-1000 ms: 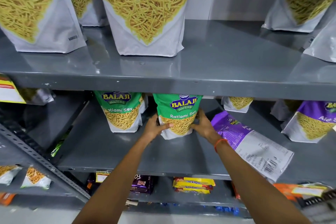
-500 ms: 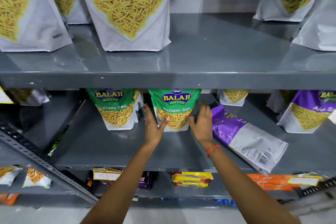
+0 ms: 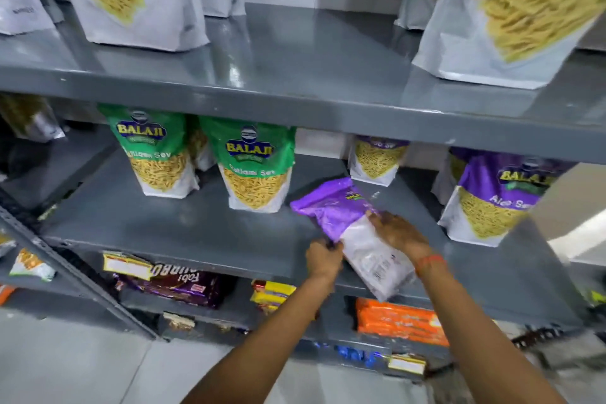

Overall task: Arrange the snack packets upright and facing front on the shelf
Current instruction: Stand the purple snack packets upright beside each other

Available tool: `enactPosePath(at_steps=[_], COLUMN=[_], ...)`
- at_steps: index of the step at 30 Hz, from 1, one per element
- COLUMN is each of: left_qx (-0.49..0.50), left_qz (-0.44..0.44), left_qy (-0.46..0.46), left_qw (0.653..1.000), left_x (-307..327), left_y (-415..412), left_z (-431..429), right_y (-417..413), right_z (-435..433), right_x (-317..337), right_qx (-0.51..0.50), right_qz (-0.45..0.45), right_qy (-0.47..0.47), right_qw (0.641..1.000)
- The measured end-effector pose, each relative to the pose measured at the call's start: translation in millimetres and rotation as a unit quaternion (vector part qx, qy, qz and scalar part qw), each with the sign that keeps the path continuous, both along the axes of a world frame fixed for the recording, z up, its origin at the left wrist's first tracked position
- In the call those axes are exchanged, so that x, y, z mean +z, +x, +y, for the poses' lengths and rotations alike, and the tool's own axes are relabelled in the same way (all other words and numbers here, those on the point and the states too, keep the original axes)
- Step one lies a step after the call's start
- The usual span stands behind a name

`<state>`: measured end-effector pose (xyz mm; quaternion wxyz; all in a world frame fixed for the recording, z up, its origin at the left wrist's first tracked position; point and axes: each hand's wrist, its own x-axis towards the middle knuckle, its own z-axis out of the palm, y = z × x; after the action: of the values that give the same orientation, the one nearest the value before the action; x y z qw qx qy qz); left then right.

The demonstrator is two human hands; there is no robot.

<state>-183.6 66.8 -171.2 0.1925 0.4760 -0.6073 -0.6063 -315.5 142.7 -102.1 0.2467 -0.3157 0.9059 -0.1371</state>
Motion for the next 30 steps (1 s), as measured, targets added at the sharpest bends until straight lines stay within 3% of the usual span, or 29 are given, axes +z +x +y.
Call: enactPosePath(at_steps=[2, 4, 7, 10, 12, 15, 23, 30], left_qx=[0.035, 0.06, 0.07, 0.083, 0.074, 0.042, 0.038, 0.049], left_qz=[0.016, 0.037, 0.062, 0.091, 0.1, 0.125, 0.048, 0.076], left_qy=[0.064, 0.108, 0.145, 0.158, 0.133, 0.075, -0.176, -0.203], left_qw=[0.997, 0.992, 0.985, 0.98, 0.983, 0.988, 0.983, 0.975], left_x=[-22, -4, 17, 23, 27, 44, 76, 62], left_y=[-10, -3, -2, -3, -4, -10, -55, -59], left_z=[0, 10, 22, 24, 21, 10, -27, -21], right_y=[-11, -22, -38, -52, -57, -59, -76, -78], right_z=[17, 29, 37, 39, 39, 38, 28, 28], right_x=[7, 10, 4, -12, -23, -26, -26, -49], right_qx=[-0.015, -0.037, -0.018, -0.041, -0.09, -0.156, -0.168, -0.166], right_qz=[-0.054, -0.06, -0.062, -0.119, -0.144, -0.104, -0.004, -0.033], right_qy=[-0.027, -0.035, -0.034, -0.088, -0.185, -0.35, -0.414, -0.445], right_qw=[0.998, 0.997, 0.997, 0.988, 0.968, 0.918, 0.895, 0.879])
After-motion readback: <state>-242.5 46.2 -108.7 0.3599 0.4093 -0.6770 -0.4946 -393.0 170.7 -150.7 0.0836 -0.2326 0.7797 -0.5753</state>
